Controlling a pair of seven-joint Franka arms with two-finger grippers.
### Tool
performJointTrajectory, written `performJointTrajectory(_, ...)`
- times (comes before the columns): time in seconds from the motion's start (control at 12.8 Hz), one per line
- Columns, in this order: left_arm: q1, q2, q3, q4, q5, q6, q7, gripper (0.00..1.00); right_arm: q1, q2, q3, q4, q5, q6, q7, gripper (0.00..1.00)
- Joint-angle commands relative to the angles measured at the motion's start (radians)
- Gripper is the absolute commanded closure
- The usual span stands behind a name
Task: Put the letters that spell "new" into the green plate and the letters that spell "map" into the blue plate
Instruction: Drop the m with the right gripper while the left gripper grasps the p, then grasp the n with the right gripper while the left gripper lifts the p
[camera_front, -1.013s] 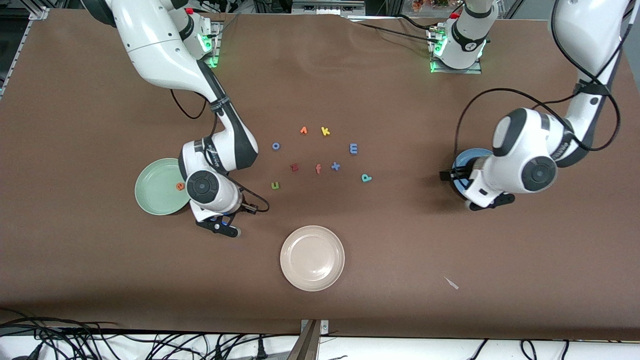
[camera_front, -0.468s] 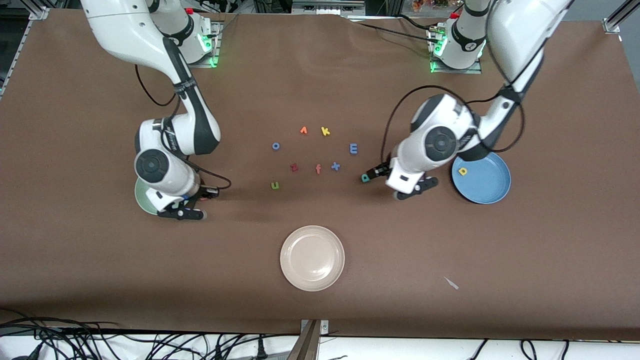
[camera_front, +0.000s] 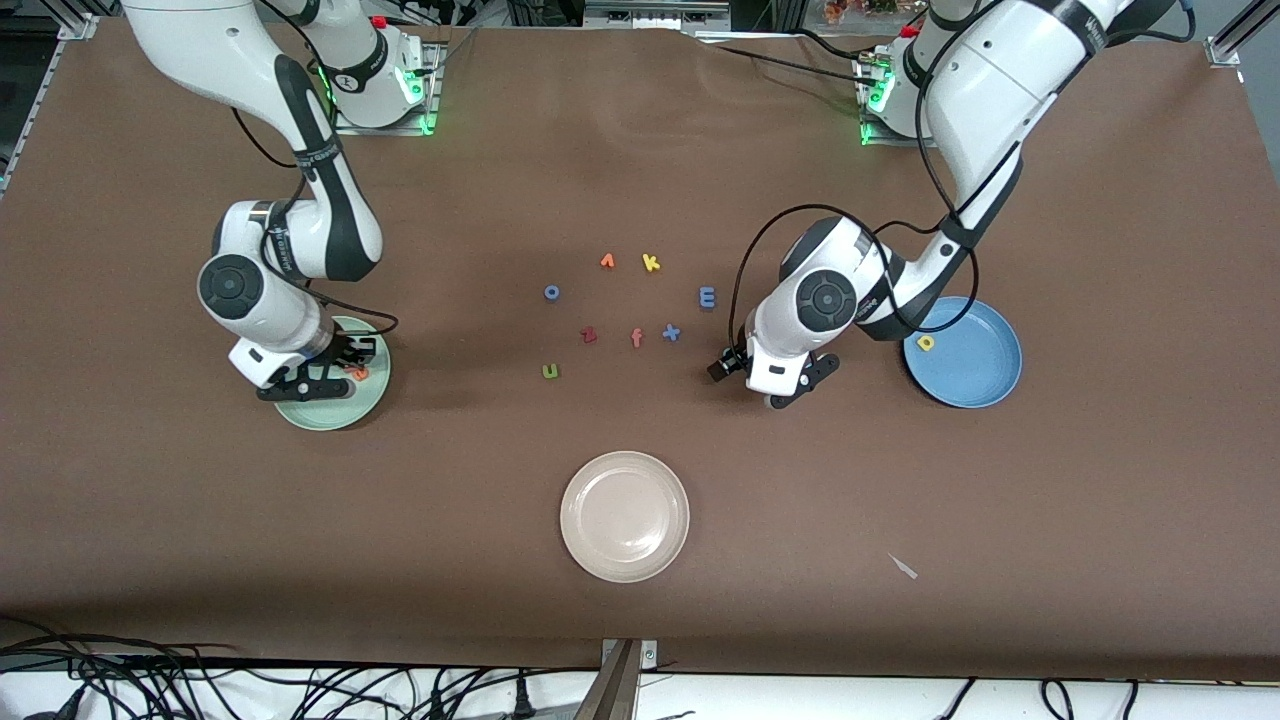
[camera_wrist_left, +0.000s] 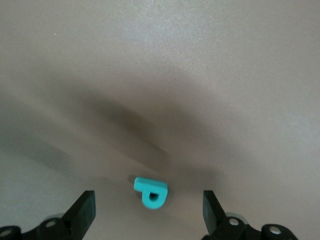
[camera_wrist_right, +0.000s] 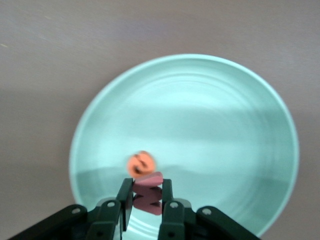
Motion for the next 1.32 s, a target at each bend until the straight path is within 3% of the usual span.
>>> performJointTrajectory(0.0,-0.055,0.035,0.033,0.056,0.033,-0.004,-0.055,0.09,-0.007,-0.023,-0.004,-0.015,0.001,0.007,-0.037,0.0)
performJointTrajectory(0.16,-0.058,0.046,0.033,0.056,0.061,-0.004,-0.046,0.19,-0.001,-0.025,0.003,0.027,0.005,-0.039,-0.025,0.0)
performJointTrajectory(0.39,-0.058,0.055,0.031,0.054,0.148,-0.005,-0.037,0.21,0.002,-0.015,0.064,0.126,0.051,-0.16,0.058,0.0)
performJointTrajectory(0.86,-0.063,0.066,0.029,0.053,0.145,-0.007,-0.02,0.28,0.008,0.046,0.235,0.216,0.056,-0.142,0.265,0.0)
performJointTrajectory(1.09,-0.063,0.066,0.029,0.053,0.145,-0.01,-0.017,0.43,0.038,0.093,0.263,0.255,0.056,-0.119,0.323,0.0)
performJointTrajectory(1.25,-0.063,0.066,0.029,0.053,0.145,-0.011,-0.019,0.44,0.069,0.124,0.268,0.292,0.056,-0.117,0.343,0.0)
